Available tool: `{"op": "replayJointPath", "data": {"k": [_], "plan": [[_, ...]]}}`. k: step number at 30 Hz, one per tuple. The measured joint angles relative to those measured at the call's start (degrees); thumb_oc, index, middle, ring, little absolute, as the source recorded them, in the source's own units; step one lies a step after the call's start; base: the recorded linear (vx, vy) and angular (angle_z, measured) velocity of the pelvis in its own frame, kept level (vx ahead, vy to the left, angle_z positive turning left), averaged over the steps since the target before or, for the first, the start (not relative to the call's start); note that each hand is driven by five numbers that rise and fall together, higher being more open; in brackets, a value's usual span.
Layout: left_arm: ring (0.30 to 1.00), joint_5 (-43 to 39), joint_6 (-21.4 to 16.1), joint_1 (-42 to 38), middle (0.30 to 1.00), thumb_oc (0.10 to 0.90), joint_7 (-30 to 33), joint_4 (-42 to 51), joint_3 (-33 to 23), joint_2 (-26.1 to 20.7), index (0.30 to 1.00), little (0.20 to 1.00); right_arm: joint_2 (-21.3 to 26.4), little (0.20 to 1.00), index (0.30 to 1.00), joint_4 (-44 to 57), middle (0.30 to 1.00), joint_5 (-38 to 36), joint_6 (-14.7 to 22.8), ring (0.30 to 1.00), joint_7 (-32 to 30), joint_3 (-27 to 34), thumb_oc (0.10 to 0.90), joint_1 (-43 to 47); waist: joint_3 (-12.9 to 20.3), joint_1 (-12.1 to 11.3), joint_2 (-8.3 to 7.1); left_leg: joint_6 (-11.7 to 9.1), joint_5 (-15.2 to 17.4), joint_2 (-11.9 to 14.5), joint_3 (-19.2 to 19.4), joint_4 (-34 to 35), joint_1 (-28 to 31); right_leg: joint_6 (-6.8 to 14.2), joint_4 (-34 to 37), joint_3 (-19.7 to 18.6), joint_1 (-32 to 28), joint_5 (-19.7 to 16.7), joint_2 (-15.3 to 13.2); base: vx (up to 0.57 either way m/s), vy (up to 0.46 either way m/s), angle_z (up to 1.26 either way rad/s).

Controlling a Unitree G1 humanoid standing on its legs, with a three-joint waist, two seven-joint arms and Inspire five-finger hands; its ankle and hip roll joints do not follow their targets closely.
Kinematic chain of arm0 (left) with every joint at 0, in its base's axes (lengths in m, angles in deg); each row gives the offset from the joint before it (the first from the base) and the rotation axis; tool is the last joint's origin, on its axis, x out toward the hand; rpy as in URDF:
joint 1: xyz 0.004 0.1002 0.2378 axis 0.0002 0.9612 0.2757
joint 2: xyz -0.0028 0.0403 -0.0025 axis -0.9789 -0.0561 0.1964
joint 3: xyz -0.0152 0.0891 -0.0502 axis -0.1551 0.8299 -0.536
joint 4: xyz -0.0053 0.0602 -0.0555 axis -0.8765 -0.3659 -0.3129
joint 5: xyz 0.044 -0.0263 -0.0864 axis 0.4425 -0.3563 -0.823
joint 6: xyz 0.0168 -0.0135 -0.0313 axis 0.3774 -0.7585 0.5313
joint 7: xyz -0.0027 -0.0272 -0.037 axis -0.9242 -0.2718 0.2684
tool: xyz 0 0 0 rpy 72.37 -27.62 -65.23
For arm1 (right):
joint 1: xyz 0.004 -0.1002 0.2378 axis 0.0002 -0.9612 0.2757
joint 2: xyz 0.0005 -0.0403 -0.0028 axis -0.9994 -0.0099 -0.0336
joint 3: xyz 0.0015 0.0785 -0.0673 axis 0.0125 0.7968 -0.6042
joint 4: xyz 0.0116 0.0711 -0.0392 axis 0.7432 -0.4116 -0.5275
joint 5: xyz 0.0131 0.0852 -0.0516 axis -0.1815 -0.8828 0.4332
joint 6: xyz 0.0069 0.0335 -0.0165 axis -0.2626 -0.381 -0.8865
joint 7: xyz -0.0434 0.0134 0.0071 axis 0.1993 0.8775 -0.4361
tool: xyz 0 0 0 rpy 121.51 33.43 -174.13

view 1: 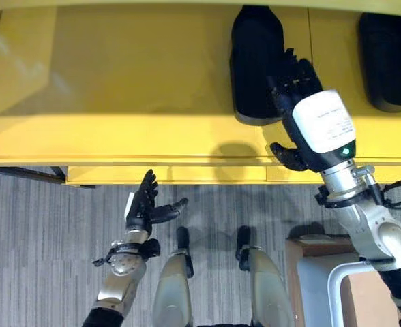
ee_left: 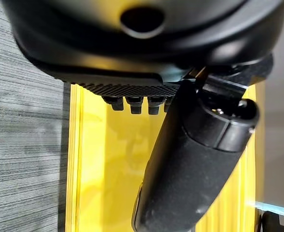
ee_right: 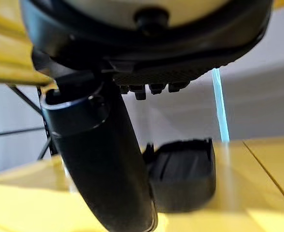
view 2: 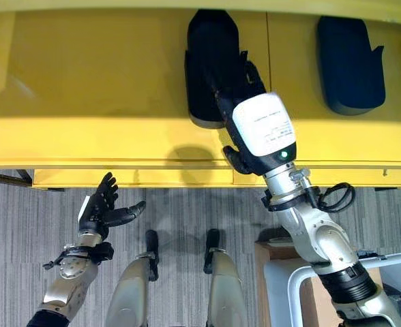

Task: Move parts from the plastic box to the shelf.

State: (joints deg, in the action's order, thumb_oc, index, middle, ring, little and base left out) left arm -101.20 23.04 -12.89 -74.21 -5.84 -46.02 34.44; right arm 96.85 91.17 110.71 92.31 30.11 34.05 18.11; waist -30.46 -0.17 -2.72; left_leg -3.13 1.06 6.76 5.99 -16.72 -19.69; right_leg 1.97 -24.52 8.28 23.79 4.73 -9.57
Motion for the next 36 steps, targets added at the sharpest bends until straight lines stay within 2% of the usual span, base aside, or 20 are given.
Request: {"op": "replayJointPath", "data": {"k": [17, 23, 36], "plan": [[1.000, 2.10, 0.00, 0.23, 1.000, 0.900, 2.20, 0.03, 0.03, 0.50, 1.000, 1.000, 0.19, 1.000, 1.000, 0.30, 1.000, 1.00, 0.66, 1.000, -0.06, 0.62, 0.900, -12.44, -0.04, 0.21, -0.11, 0.01, 0.03, 0.00, 0.05, -0.02, -0.65, 0.12, -0.29, -0.10, 0.83, 0.18, 0.04, 0.00, 0.000, 0.00], [1.000, 2.29, 0.02, 0.94, 1.000, 0.900, 3.13, 0.02, 0.01, 0.59, 1.000, 1.000, -0.85, 1.000, 1.000, 6.11, 1.000, 1.01, 1.57, 1.000, 0.30, 0.93, 0.900, -18.94, -0.12, 1.70, -0.65, 0.01, 0.03, 0.01, 0.02, -0.09, -0.75, 0.16, -0.27, -0.08, 0.85, 0.17, 0.06, 0.00, 0.000, 0.00], [1.000, 2.34, 0.02, 0.82, 1.000, 0.900, 4.58, 0.03, 0.00, 0.94, 1.000, 1.000, -0.80, 1.000, 1.000, 6.77, 1.000, 0.89, 2.25, 1.000, 0.41, 0.99, 0.900, -20.13, -0.19, 1.83, -1.79, -0.02, 0.00, 0.07, -0.02, -0.27, -0.74, 0.17, -0.35, -0.13, 0.81, 0.15, 0.13, 0.00, 0.000, 0.00]]}}
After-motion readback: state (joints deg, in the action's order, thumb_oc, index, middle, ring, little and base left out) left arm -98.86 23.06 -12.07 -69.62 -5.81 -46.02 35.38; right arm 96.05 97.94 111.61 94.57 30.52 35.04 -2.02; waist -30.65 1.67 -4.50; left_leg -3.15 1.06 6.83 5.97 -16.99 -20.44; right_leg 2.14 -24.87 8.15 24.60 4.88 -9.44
